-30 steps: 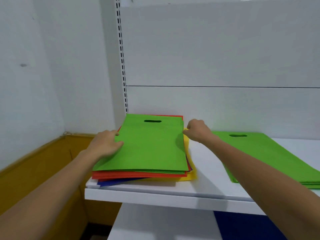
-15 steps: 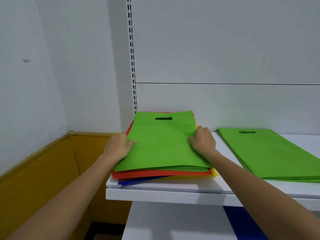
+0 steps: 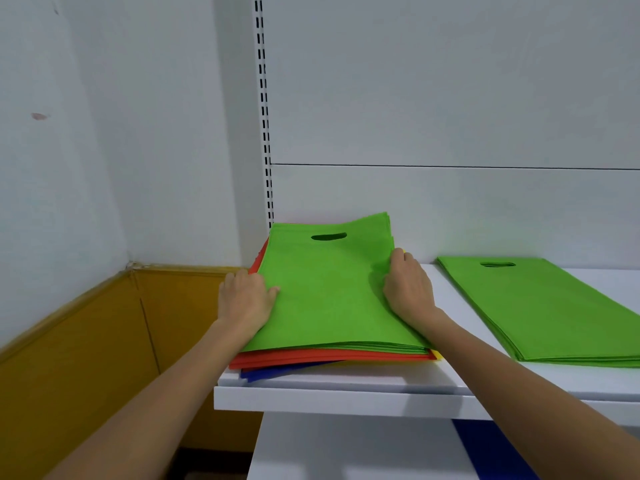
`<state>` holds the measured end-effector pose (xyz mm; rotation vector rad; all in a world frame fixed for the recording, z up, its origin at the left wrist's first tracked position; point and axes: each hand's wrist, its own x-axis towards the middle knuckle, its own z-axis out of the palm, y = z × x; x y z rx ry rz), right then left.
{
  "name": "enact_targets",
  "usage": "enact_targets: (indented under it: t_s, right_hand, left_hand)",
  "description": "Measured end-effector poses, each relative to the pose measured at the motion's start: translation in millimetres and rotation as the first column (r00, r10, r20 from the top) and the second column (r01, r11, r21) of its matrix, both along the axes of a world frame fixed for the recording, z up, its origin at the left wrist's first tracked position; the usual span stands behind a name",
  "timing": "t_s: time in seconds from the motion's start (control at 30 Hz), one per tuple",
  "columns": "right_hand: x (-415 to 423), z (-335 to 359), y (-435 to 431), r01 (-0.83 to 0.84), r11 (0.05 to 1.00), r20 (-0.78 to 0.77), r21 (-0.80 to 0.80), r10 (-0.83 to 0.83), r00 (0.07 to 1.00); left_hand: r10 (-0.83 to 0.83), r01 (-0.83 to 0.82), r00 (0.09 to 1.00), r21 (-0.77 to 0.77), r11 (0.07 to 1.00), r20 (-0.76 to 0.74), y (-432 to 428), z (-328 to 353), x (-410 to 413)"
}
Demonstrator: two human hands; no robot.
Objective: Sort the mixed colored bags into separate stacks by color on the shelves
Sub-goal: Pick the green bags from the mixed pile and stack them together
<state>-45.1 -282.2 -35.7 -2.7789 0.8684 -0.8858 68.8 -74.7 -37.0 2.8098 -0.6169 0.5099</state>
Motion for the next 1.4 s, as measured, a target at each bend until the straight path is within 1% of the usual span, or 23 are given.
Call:
enact_targets:
  t_s: [0.1,0.17,0.23,0.33,0.43,0.53,0.67,0.8,0.9,1.0,1.1,1.17,1.27,1.4]
  right_hand:
    - [-1.0,-0.6,2.6,-0.066,0.997,0.084,0.026,0.064,0.994]
    - [-2.1,-1.3,3.4,-0.091,0.995,0.11,0.029,0.088,0.99]
    - [-2.6,-2.8,2.9,-0.095,0.995,0.122,0.032,0.09,0.988]
    - [-1.7,-4.9,2.3,-0.08,0.996,0.13,0.05,0.073,0.989]
    - [-0.9,-5.7,1.5,-0.06,0.996,0.128,0.062,0.052,0.99]
    - [-2.0,-5.0,1.6,-0.046,0.997,0.118,0.055,0.04,0.992]
    - [-2.4,-3.7,0.5,-0.071,0.995,0.109,0.076,0.063,0.992]
    - [-4.5,3.0,-4.8,-0.115,0.991,0.145,0.069,0.104,0.984]
    - [-11.2,15.3,-13.2,-0.145,0.989,0.183,0.04,0.136,0.974]
    - [-23.0,31.7,-27.7,-0.122,0.992,0.183,-0.014,0.123,0.975]
    - [-39.0,49.4,-48.3,-0.075,0.996,0.152,-0.041,0.08,0.985]
    - [-51.6,61.8,-63.6,-0.04,0.996,0.106,-0.078,0.048,0.993]
    - [-71.8,78.1,-85.1,-0.034,0.992,0.039,-0.118,0.039,0.999]
    - [-99.7,95.6,-116.5,-0.02,0.99,0.03,-0.142,0.025,0.999]
  left_hand:
    - [-0.072,0.074,0.997,-0.079,0.994,0.029,1.7,-2.3,-2.2]
    - [-0.103,0.106,0.994,-0.142,0.984,0.026,3.1,-3.2,-5.6]
    - [-0.098,0.099,0.995,-0.134,0.986,0.017,4.6,-1.3,-8.7]
    - [-0.051,0.047,0.998,-0.077,0.996,-0.045,6.0,4.9,-11.5]
    - [-0.028,0.023,0.998,-0.089,0.996,-0.059,6.0,7.8,-13.7]
    - [-0.066,0.064,0.998,-0.168,0.984,-0.006,6.5,7.3,-17.7]
    - [-0.155,0.17,0.985,-0.242,0.955,0.079,9.7,5.7,-19.3]
    - [-0.215,0.207,0.976,-0.393,0.896,0.026,15.5,10.0,-10.9]
    - [-0.217,0.21,0.976,-0.365,0.907,0.022,13.4,15.5,-9.6]
    - [-0.23,0.235,0.972,-0.344,0.909,0.056,2.4,23.3,-17.2]
    - [-0.284,0.298,0.955,-0.324,0.898,0.088,-18.0,34.0,-29.2]
    - [-0.315,0.333,0.943,-0.32,0.887,0.106,-34.6,40.8,-37.4]
    - [-0.332,0.363,0.932,-0.338,0.868,0.146,-61.7,48.0,-51.3]
    - [-0.339,0.391,0.92,-0.375,0.841,0.198,-100.2,55.9,-70.2]
